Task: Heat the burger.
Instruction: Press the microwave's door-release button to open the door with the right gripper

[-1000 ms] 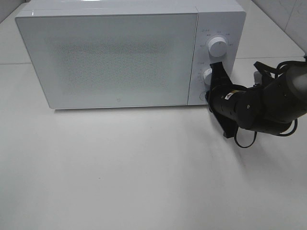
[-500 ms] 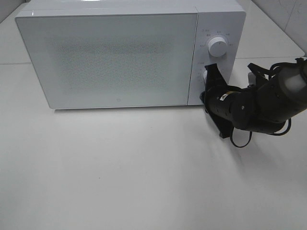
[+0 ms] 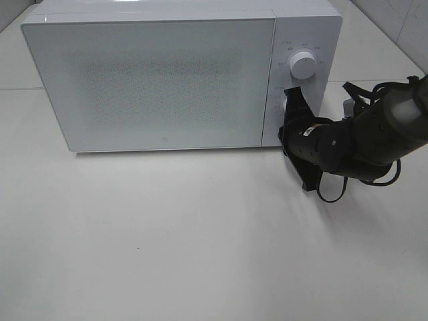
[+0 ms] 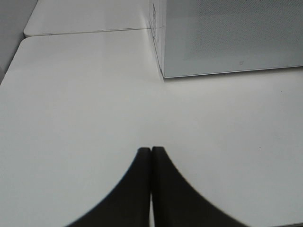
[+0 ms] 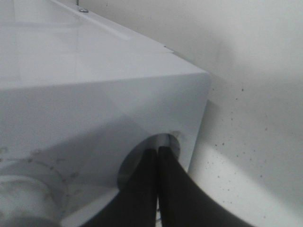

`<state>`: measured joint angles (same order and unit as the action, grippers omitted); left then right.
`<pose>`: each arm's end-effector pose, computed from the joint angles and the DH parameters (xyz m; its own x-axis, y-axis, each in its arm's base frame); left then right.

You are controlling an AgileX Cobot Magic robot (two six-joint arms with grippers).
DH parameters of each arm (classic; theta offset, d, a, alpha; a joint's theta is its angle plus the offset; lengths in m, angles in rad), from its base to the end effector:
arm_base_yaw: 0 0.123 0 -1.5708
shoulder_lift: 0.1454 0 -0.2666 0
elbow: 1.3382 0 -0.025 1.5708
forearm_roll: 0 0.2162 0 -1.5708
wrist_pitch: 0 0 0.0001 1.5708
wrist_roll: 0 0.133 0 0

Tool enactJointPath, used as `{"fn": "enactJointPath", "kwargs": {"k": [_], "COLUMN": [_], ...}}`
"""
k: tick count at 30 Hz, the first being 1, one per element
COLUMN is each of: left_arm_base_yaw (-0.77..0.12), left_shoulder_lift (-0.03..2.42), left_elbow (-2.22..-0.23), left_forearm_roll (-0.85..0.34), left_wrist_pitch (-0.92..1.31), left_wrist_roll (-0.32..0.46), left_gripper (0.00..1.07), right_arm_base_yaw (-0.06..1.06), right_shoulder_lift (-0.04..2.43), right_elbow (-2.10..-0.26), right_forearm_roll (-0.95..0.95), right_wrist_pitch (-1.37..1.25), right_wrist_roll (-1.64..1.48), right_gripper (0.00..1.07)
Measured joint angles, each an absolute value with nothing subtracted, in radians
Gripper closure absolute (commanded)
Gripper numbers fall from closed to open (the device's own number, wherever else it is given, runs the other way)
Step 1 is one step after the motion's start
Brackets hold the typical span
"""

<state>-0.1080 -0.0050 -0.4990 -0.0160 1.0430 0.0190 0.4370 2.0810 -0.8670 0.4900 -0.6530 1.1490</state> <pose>0.0209 -0.0041 0.2434 -0.4327 0.0579 -0.8997 0.1249 0.9922 0.0038 0.3673 0.1297 0.0850 -0.1921 0.9677 -0.1634 0.4565 0.2355 0.8580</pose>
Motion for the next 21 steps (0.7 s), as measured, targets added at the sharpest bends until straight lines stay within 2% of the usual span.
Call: {"fn": "enactJointPath", "kwargs": {"k": [21], "left_arm_base_yaw": [-0.108], "left_shoulder_lift": [-0.005], "left_elbow": [-0.499], "left_forearm_roll": [-0.016], "left_wrist_pitch": [1.043], "left_wrist_roll": [0.019], "left_gripper": [1.07], "right_arm_base_yaw": [0.407], "right_shoulder_lift": [2.082], "right_elbow": [-0.877], "right_forearm_roll": [0.419], "right_wrist_pitch": [-0.63], "right_wrist_roll": [1.151], "right_gripper": [1.07]}}
